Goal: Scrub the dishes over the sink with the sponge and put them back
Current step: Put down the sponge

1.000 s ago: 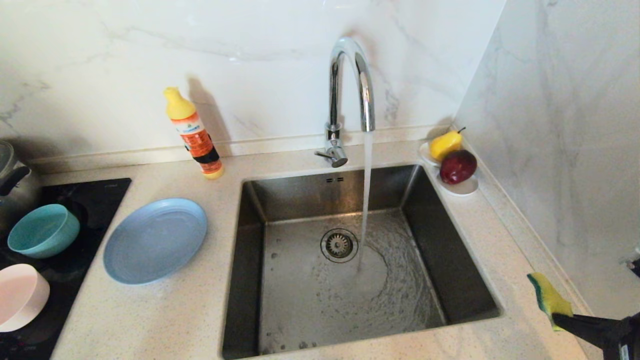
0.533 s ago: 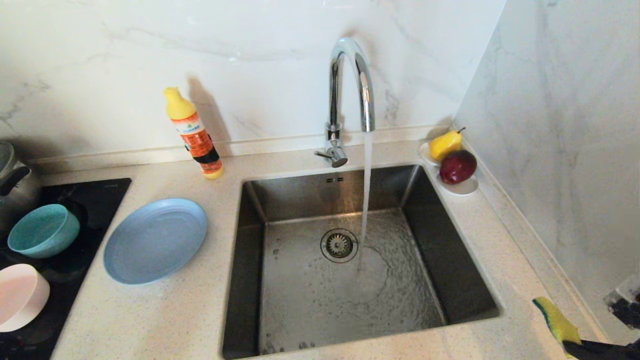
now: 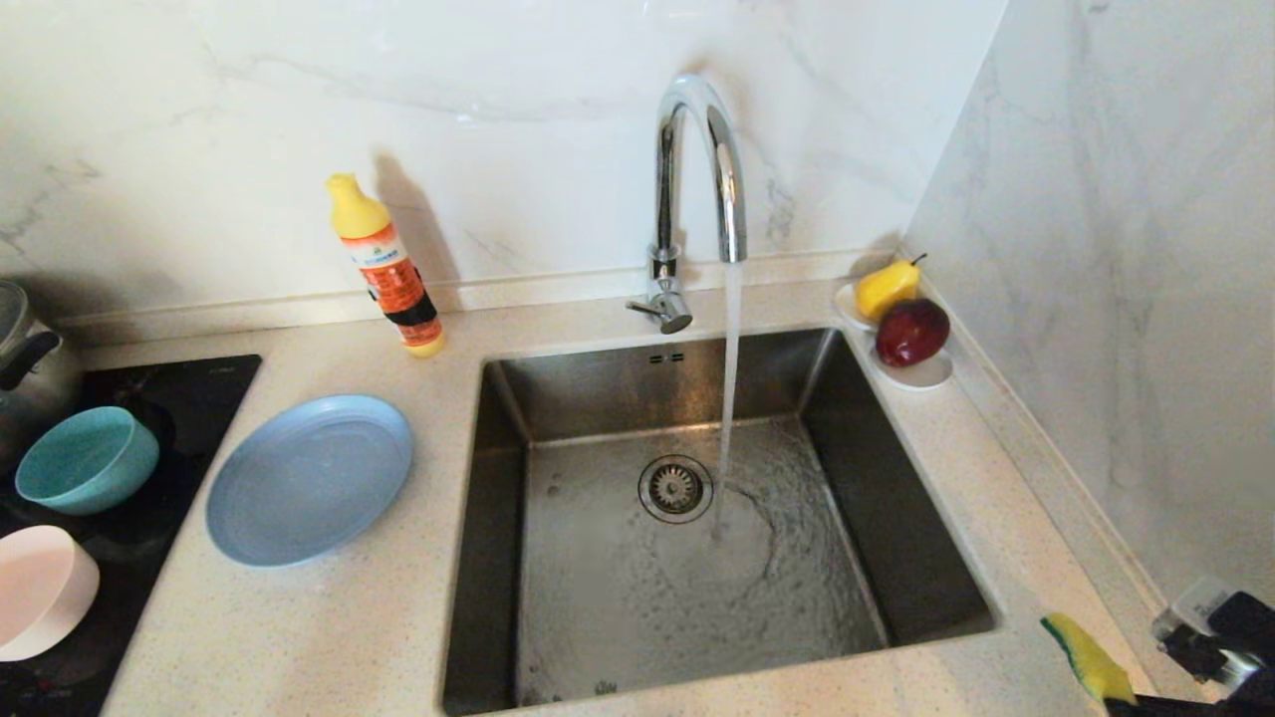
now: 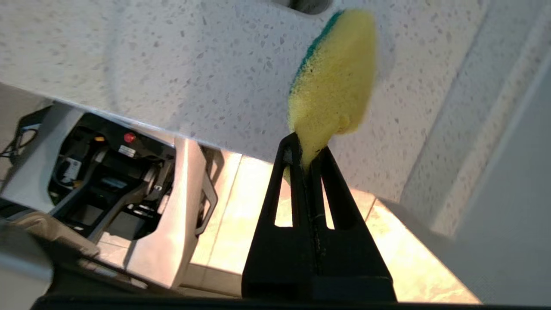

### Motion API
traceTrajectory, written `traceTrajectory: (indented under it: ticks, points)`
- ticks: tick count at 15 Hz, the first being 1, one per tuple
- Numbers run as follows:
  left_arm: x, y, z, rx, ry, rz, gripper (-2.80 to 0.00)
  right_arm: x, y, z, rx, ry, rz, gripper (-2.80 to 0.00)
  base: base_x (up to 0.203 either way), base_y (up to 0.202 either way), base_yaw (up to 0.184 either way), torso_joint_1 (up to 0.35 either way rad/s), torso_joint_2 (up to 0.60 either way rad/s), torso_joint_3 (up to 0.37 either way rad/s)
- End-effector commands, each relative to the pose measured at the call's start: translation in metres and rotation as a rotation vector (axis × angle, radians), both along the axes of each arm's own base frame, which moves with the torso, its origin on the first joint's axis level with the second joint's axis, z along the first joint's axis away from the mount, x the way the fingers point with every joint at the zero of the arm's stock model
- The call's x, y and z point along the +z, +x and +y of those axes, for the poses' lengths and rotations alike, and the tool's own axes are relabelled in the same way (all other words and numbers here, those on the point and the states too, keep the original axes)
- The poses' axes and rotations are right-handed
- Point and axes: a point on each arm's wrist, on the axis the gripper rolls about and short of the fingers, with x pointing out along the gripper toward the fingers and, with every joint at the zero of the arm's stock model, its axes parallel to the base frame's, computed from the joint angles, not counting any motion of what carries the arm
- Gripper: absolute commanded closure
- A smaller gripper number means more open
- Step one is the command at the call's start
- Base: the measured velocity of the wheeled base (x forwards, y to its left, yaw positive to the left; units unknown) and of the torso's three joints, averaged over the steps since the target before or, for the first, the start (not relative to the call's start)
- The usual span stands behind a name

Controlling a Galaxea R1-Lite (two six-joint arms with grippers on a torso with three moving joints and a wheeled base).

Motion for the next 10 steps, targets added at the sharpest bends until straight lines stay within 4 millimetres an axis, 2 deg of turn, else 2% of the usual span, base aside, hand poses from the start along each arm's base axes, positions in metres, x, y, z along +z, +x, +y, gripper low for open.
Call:
traceTrajectory:
  ticks: [1, 10]
  points:
    - [0.000, 0.000, 0.000, 0.001, 0.000, 0.003, 0.00, -0.010, 0.014, 0.002, -0.002, -0.012, 0.042, 0.00, 0.000, 0.000, 0.000, 0.000, 0.00, 0.000]
    - [0.000, 0.000, 0.000, -0.001, 0.000, 0.003, 0.00, -0.033, 0.070, -0.001, -0.045, -0.056, 0.024, 0.00, 0.000, 0.000, 0.000, 0.000, 0.00, 0.000]
